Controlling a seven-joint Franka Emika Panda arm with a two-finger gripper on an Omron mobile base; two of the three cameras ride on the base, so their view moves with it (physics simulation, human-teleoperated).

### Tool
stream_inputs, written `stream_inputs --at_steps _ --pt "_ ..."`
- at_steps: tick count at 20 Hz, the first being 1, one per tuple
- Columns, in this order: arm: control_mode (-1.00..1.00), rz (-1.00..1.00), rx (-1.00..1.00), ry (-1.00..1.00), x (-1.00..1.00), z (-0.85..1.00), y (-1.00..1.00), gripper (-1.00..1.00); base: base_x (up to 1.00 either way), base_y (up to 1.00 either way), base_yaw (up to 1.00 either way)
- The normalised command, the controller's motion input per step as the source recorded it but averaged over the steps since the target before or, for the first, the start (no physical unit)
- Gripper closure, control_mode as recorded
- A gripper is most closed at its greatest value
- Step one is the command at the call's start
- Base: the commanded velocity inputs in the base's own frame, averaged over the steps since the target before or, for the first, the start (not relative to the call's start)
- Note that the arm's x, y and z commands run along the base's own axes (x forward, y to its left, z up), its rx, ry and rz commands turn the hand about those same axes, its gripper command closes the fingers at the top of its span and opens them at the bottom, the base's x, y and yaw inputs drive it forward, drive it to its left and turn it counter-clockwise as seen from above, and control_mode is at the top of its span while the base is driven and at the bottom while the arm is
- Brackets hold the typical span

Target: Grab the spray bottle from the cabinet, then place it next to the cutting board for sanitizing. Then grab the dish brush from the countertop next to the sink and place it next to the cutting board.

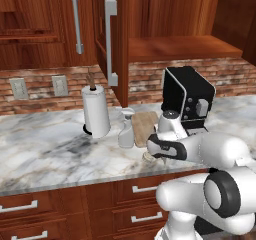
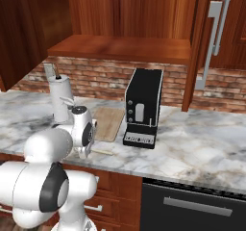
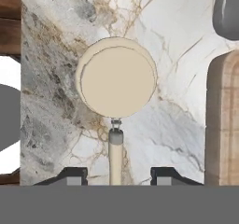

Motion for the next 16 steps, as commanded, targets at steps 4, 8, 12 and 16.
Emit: stream_inputs --at_steps 4,8,12,16 --pt "-1.0 0.0 0.0 0.0 0.01 -0.05 0.0 -1.0 0.0 0.0 0.0" --pt "-1.0 0.0 0.0 -0.04 0.0 0.04 0.0 -1.0 0.0 0.0 0.0" --pt "-1.0 0.0 0.0 -0.11 -0.16 0.77 0.0 -1.0 0.0 0.0 0.0" --pt "-1.0 0.0 0.0 -0.22 -0.29 1.0 0.0 -1.0 0.0 0.0 0.0"
